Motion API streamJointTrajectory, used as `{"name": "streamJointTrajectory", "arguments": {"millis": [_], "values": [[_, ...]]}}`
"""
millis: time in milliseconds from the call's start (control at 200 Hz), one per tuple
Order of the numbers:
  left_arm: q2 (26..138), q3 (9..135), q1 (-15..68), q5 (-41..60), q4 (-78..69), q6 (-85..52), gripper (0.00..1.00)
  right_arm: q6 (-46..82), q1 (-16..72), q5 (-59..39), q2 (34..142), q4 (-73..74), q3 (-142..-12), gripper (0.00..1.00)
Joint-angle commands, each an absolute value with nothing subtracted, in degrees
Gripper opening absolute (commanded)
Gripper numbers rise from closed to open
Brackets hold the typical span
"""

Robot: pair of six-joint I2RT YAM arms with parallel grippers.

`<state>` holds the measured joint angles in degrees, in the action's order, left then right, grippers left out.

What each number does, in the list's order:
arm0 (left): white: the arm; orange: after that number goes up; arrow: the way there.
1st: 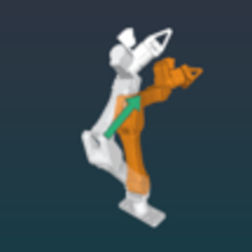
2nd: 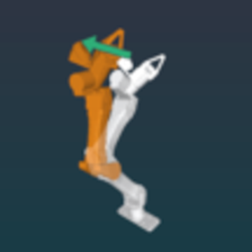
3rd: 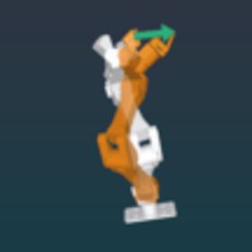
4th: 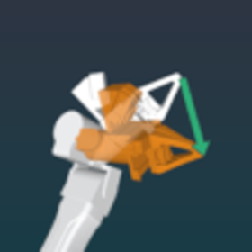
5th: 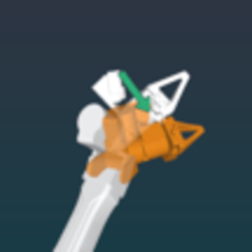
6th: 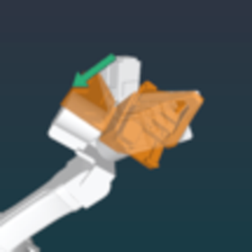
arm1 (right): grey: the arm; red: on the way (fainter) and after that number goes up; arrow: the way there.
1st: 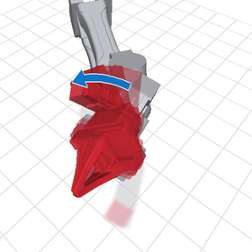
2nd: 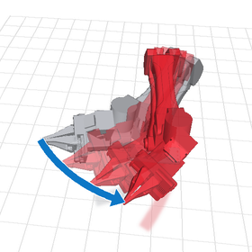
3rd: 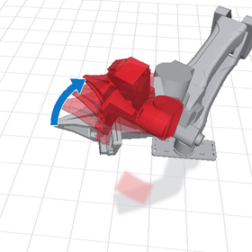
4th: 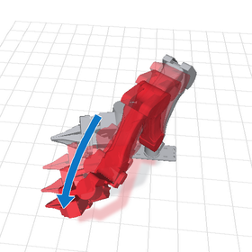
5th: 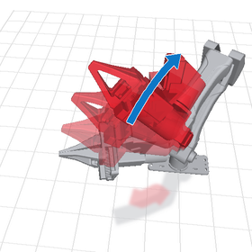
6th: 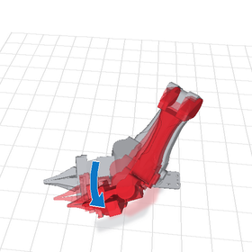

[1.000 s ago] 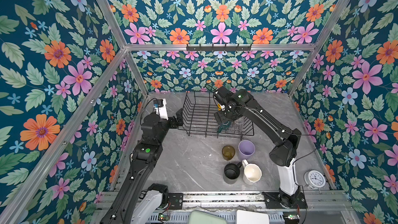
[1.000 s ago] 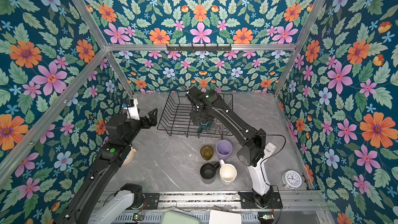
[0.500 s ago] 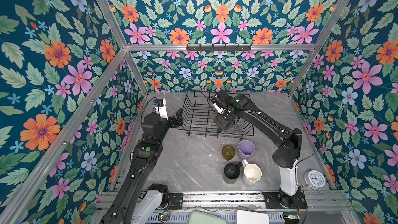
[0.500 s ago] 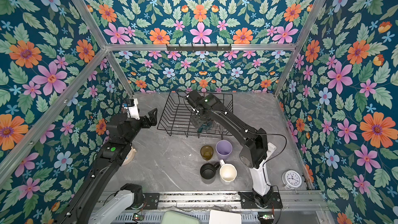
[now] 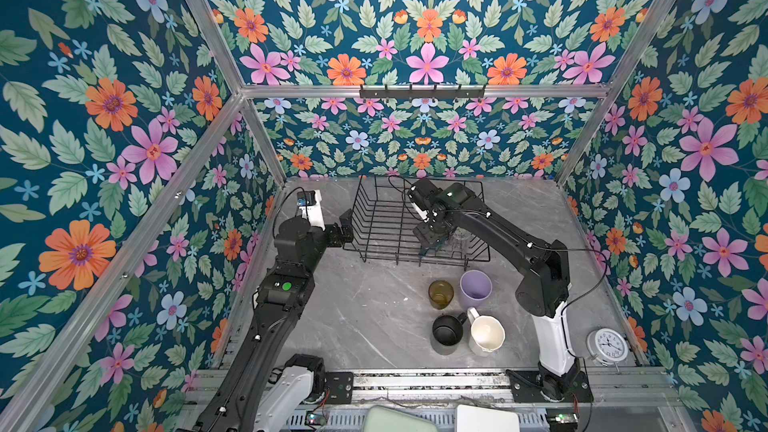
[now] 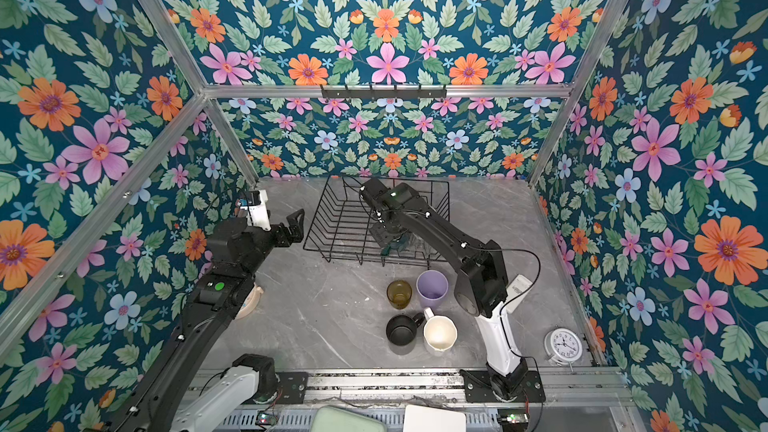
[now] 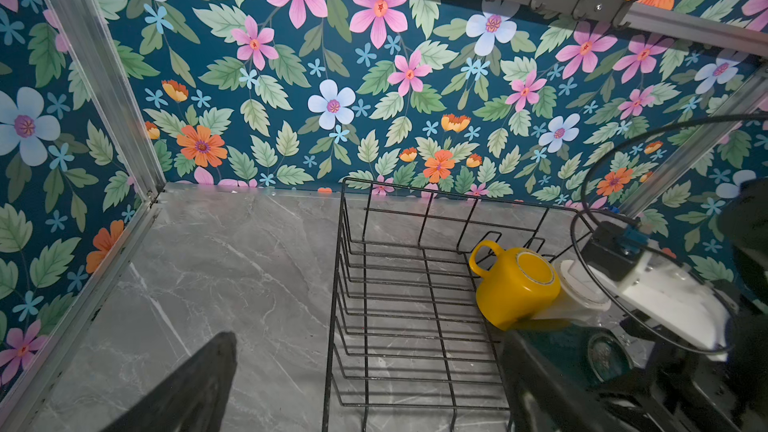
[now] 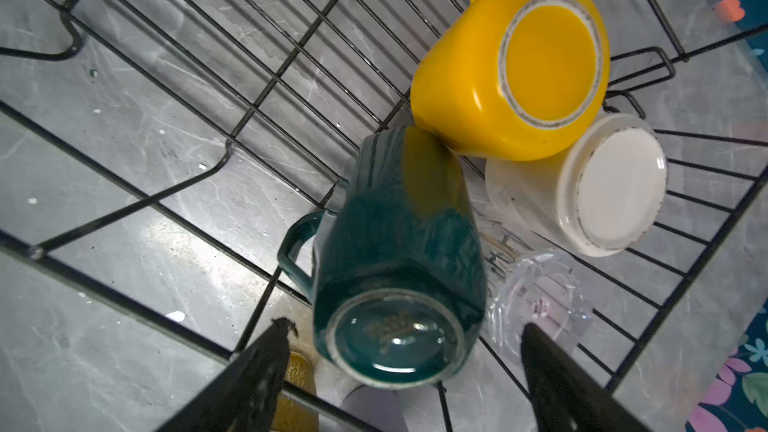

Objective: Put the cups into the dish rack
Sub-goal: 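Open the right gripper and lift it off the dark green mug, then raise the right gripper away from the rack toward the table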

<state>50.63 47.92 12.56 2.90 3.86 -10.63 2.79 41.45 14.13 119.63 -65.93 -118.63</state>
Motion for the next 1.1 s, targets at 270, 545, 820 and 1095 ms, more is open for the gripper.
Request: {"name": "streamJointTrajectory", "arguments": {"millis": [270,545,820,1095], "values": [[50.67,47.90,12.31,3.24,2.88,-11.16,1.00,5.71,41.56,13.79,119.96,-63.94,-115.32,0.72],[50.88,47.91,12.22,3.52,2.81,-11.21,1.00,5.80,41.48,14.59,121.06,-63.61,-115.90,0.75],[50.97,47.92,12.08,3.78,2.75,-11.34,1.00,5.67,41.53,14.92,121.45,-63.21,-116.02,0.64],[51.06,47.84,12.04,3.87,2.72,-11.36,1.00,5.23,41.47,15.43,121.49,-65.05,-118.12,0.49]]}}
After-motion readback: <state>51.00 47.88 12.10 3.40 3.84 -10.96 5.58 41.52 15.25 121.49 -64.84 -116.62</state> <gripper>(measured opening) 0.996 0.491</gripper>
